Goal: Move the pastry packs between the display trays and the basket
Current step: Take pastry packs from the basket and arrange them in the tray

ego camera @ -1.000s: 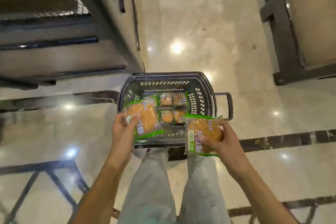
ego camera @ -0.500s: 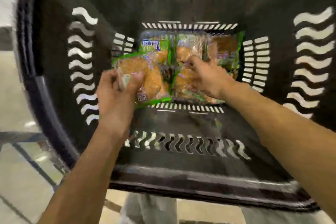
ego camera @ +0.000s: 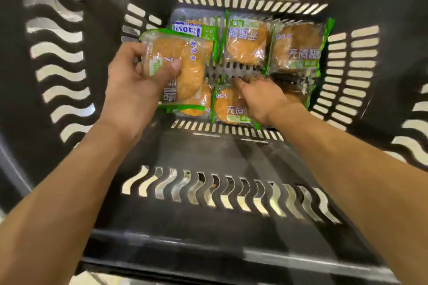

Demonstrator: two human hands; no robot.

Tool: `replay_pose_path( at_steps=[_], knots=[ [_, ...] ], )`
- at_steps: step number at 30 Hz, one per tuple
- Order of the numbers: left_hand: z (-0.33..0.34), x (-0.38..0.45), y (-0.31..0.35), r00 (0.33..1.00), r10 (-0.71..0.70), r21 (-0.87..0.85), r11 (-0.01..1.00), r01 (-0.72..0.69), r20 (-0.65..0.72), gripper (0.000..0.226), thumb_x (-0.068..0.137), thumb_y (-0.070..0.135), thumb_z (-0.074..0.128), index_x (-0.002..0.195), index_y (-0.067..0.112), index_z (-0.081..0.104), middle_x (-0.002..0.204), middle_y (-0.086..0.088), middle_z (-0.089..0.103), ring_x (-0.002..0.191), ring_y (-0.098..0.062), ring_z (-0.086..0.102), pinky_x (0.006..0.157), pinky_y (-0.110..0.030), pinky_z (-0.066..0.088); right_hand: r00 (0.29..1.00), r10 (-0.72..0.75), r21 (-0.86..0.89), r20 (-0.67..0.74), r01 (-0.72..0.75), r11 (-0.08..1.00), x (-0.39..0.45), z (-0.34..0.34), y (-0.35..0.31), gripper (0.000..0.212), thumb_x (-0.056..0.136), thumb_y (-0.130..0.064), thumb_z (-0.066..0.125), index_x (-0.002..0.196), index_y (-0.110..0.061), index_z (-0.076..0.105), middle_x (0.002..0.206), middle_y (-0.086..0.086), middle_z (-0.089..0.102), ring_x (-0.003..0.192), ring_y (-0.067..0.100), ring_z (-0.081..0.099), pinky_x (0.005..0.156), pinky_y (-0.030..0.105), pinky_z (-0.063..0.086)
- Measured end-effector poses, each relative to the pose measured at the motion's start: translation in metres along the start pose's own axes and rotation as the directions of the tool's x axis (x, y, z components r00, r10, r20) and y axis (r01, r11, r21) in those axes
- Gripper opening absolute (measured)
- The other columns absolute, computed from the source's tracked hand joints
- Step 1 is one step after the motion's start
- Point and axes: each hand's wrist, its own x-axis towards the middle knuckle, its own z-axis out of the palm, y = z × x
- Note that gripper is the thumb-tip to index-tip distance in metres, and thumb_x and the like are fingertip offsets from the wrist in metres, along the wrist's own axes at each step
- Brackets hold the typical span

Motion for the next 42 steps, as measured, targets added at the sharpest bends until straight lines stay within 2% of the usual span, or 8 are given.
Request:
replay_pose_path(
  at_steps=[4,7,11,17,25,31,36,42],
  knots=[
    [0.008,0.007,0.003,0.996,-0.017,0.111,0.994,0.007,0.083,0.034,0.088,0.017,0.078,0.113,0.012,0.056,0.084,0.01,0.073,0.077,-0.001,0.072,0.064,-0.016,0.055,1.0,-0.018,-0.016,-0.003,0.018,1.0,-0.007,0.0,0.0,0.066,0.098,-0.022,0.056,0.156,-0.012,0.026,0.147,0.019,0.046,0.139,0.038,0.039,0.123,0.042,0.017],
    [0.013,0.023,0.007,0.97,-0.006,0.326,0.942,-0.077,0.244,0.041,0.081,0.032,0.084,0.111,0.025,0.057,0.101,0.003,0.072,0.091,-0.013,0.072,0.076,-0.032,0.06,0.997,-0.05,0.003,-0.057,0.051,0.999,-0.022,-0.012,0.007,0.059,0.099,-0.029,0.056,0.152,-0.012,0.035,0.147,0.017,0.048,0.136,0.038,0.042,0.119,0.042,0.025],
    [0.036,0.053,0.036,0.898,-0.014,0.65,0.695,-0.308,0.44,0.039,0.081,0.042,0.082,0.11,0.034,0.057,0.1,0.001,0.067,0.091,-0.022,0.063,0.085,-0.033,0.05,0.986,-0.072,-0.042,-0.154,0.066,0.997,-0.065,-0.043,0.024,0.052,0.096,-0.029,0.058,0.144,-0.013,0.048,0.133,0.015,0.059,0.12,0.039,0.053,0.104,0.045,0.041],
    [0.109,0.095,0.06,0.754,0.022,0.706,0.334,-0.625,0.657,0.053,0.089,0.045,0.072,0.137,0.036,0.051,0.128,-0.008,0.064,0.118,-0.032,0.058,0.089,-0.035,0.041,0.951,0.188,0.093,-0.245,-0.169,0.981,-0.107,-0.08,0.053,0.046,0.092,-0.023,0.058,0.137,-0.017,0.05,0.131,0.011,0.055,0.119,0.039,0.051,0.094,0.046,0.047],
    [0.146,0.101,0.012,0.722,0.246,0.755,-0.081,-0.65,0.647,0.07,0.095,0.05,0.056,0.152,0.014,0.033,0.149,-0.016,0.043,0.137,-0.037,0.04,0.114,-0.047,0.029,0.912,0.374,0.273,-0.167,-0.322,0.907,-0.093,-0.069,0.069,0.046,0.099,-0.024,0.052,0.145,-0.021,0.045,0.135,0.011,0.06,0.125,0.034,0.054,0.106,0.041,0.04],
    [0.143,0.088,-0.012,0.764,0.162,0.774,0.003,-0.634,0.625,0.098,0.091,0.059,0.06,0.159,0.016,0.005,0.167,-0.012,0.011,0.153,-0.034,0.011,0.121,-0.049,0.022,0.913,0.33,0.218,-0.24,-0.281,0.935,-0.094,-0.067,0.069,0.056,0.097,-0.027,0.052,0.151,-0.024,0.038,0.136,0.01,0.059,0.125,0.033,0.053,0.11,0.042,0.039],
    [0.148,0.077,0.02,0.765,0.163,0.762,0.095,-0.64,0.623,0.091,0.085,0.041,0.077,0.154,0.016,0.023,0.16,-0.014,0.025,0.149,-0.036,0.023,0.118,-0.052,0.026,0.92,0.265,0.127,-0.29,-0.238,0.963,-0.109,-0.081,0.065,0.054,0.094,-0.024,0.057,0.145,-0.021,0.043,0.149,0.007,0.046,0.133,0.032,0.044,0.109,0.047,0.042],
    [0.064,-0.03,0.11,0.712,0.32,0.714,0.133,-0.687,0.625,0.068,0.091,0.039,0.066,0.148,0.019,0.035,0.146,-0.012,0.043,0.132,-0.034,0.043,0.105,-0.049,0.037,0.883,0.229,0.056,-0.409,-0.226,0.973,-0.202,-0.144,0.0,0.051,0.094,-0.032,0.058,0.142,-0.015,0.051,0.145,0.011,0.052,0.129,0.036,0.048,0.106,0.049,0.043]
  ],
)
